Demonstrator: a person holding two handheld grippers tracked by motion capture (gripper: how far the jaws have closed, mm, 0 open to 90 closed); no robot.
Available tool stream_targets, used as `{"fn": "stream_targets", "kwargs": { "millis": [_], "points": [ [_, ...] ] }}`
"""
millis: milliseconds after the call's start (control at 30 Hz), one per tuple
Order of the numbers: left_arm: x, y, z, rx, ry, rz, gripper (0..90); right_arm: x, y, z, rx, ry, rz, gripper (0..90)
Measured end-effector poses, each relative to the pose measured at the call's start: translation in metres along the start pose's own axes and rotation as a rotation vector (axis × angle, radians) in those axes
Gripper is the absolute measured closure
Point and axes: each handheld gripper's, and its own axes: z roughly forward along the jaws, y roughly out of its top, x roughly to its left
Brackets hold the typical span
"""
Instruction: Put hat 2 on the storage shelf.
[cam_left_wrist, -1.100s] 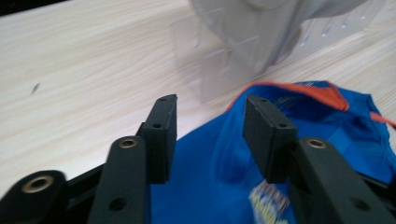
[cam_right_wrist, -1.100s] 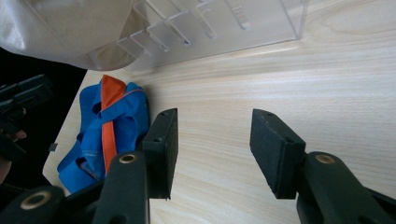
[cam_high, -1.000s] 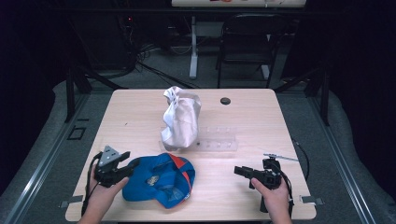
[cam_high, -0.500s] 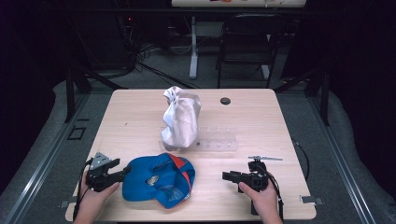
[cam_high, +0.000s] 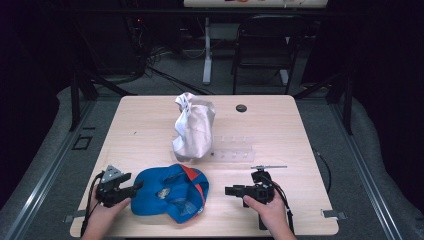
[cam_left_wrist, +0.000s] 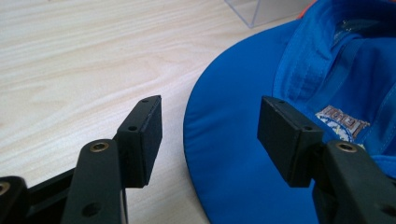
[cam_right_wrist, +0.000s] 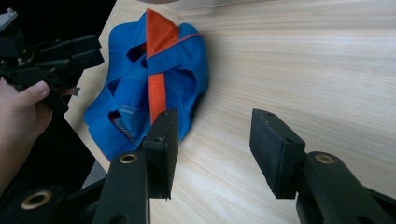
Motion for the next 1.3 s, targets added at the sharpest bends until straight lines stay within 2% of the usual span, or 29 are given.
{"fn": "stream_targets", "kwargs": {
  "millis": [100,133,200,300,400,533,600,700,767,900,967,1000,1100,1133,1200,1233,1267,1300],
  "points": [
    [0.0,-0.002,0.001,0.015,-0.01,-0.013,40.6,0.008,0.001,0.006,-0.006,0.023,-0.017,52.6],
    [0.0,-0.003,0.002,0.011,-0.006,-0.017,40.4,0.009,0.001,0.007,-0.003,0.016,-0.018,52.6],
    [0.002,-0.003,0.004,0.029,-0.006,-0.013,40.3,0.008,-0.002,0.011,-0.008,0.038,-0.014,52.6],
    [0.004,-0.003,0.008,0.035,-0.011,-0.017,39.2,0.006,-0.004,0.013,-0.004,0.042,-0.01,52.6],
    [0.004,-0.003,0.016,0.043,-0.034,-0.031,39.2,0.006,-0.006,0.015,-0.002,0.045,-0.01,52.6],
    [0.001,-0.002,0.017,0.047,-0.064,-0.045,42.3,0.006,-0.009,0.018,0.017,0.05,-0.015,52.6],
    [-0.003,-0.001,0.016,0.05,-0.073,-0.034,42.4,0.006,-0.01,0.02,0.035,0.047,-0.027,52.6],
    [-0.007,0.0,0.015,0.051,-0.1,-0.029,43.4,0.008,-0.013,0.026,0.047,0.055,-0.02,52.5],
    [-0.01,0.0,0.016,0.044,-0.103,-0.029,43.4,0.008,-0.014,0.028,0.051,0.063,-0.019,52.5],
    [-0.019,0.002,0.018,0.051,-0.117,0.004,43.4,0.008,-0.015,0.03,0.06,0.07,-0.016,52.5],
    [-0.026,0.003,0.021,0.06,-0.13,0.034,43.4,0.005,-0.016,0.032,0.084,0.078,-0.02,52.5],
    [-0.026,0.003,0.021,0.06,-0.13,0.034,43.4,0.005,-0.016,0.032,0.084,0.078,-0.02,52.5],
    [-0.033,0.004,0.023,0.061,-0.127,0.068,43.4,0.005,-0.017,0.035,0.078,0.094,-0.002,52.5],
    [-0.035,0.004,0.024,0.051,-0.11,0.077,43.4,0.004,-0.017,0.037,0.09,0.107,0.002,52.6],
    [-0.033,0.005,0.023,0.05,-0.12,0.08,43.4,0.004,-0.018,0.039,0.099,0.117,0.009,52.6],
    [-0.033,0.004,0.023,0.047,-0.102,0.076,43.4,0.004,-0.018,0.04,0.099,0.122,0.008,52.6],
    [-0.031,0.004,0.022,0.048,-0.114,0.07,43.4,0.004,-0.018,0.041,0.101,0.125,0.016,52.6],
    [-0.03,0.004,0.022,0.049,-0.102,0.068,43.4,0.003,-0.018,0.042,0.105,0.127,0.015,52.6]
  ]
}}
